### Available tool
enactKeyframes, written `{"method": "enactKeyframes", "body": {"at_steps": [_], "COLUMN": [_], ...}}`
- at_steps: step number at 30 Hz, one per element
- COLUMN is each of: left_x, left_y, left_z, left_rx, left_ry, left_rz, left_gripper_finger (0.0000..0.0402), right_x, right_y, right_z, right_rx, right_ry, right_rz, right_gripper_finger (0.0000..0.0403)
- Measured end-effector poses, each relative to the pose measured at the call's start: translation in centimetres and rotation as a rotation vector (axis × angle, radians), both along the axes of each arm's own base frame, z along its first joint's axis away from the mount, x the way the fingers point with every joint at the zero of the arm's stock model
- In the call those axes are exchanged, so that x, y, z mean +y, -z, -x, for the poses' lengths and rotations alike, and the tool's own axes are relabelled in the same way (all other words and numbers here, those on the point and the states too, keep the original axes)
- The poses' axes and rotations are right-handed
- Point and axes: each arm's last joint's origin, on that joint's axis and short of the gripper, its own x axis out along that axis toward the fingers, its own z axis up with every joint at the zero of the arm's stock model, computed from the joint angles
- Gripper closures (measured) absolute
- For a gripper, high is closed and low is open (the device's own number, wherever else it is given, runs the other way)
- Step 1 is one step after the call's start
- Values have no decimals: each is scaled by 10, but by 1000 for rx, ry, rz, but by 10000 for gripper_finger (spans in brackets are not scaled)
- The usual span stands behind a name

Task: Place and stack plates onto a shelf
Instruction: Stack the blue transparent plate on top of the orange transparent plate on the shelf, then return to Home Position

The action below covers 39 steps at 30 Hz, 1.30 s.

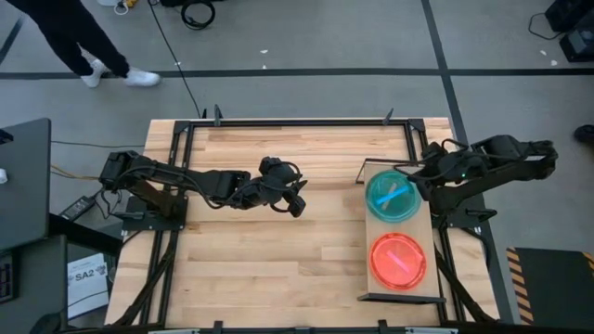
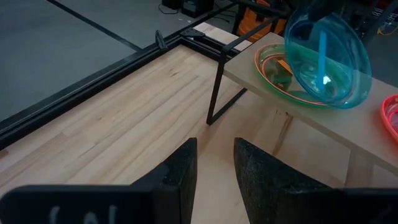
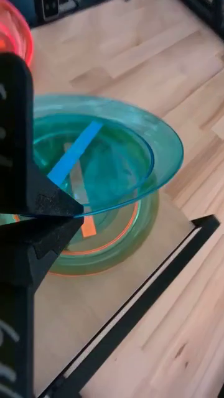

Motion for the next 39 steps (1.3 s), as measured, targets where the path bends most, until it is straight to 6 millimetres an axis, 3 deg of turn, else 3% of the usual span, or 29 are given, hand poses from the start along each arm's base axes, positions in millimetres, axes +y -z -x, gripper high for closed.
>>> {"method": "enactKeyframes", "body": {"at_steps": [6, 25, 39], "left_x": [0, 0, 0], "left_y": [0, -1, -1], "left_z": [0, 0, 0], "left_rx": [0, -1, -1], "left_ry": [0, 0, 1], "left_rz": [0, -1, -1], "left_gripper_finger": [289, 289, 289], "right_x": [1, 2, 1], "right_y": [11, 11, 11], "right_z": [-3, -3, -3], "right_rx": [45, 47, 45], "right_ry": [-4, -15, -10], "right_rz": [4, -11, 28], "right_gripper_finger": [388, 381, 283]}}
